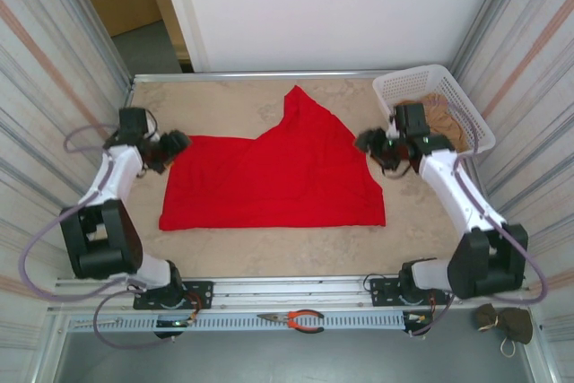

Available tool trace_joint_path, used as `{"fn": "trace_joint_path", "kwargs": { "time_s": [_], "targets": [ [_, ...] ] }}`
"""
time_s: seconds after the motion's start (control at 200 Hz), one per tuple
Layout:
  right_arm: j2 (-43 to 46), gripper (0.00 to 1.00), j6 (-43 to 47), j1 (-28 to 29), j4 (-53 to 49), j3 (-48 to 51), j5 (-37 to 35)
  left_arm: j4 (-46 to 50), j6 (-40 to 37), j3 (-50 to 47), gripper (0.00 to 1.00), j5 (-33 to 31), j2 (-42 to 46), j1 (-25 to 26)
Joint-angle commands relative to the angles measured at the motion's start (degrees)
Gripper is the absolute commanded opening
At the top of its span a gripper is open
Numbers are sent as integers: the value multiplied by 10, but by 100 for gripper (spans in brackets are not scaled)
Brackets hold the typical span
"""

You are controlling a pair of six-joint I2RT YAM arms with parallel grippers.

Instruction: Fold the inside-out t-shirt

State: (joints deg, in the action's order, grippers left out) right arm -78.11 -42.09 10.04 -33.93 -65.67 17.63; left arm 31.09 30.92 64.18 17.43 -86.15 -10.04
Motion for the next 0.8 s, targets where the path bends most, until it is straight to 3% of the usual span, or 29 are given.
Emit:
{"fn": "trace_joint_path", "kwargs": {
  "time_s": [0.0,0.175,0.361,0.646,0.792],
  "targets": [
    [-104,55,57,13,-16,-106,0,49,-54,92,72,-29,-94,-14],
    [-289,56,99,17,2,-313,22,113,-96,258,72,-69,-235,-2],
    [-455,57,150,21,7,-511,43,159,-131,356,73,-99,-335,20],
    [-669,64,201,47,-20,-776,37,152,-137,342,73,-83,-386,24],
    [-731,66,191,55,27,-812,36,142,-132,319,70,-71,-387,24]
  ]
}}
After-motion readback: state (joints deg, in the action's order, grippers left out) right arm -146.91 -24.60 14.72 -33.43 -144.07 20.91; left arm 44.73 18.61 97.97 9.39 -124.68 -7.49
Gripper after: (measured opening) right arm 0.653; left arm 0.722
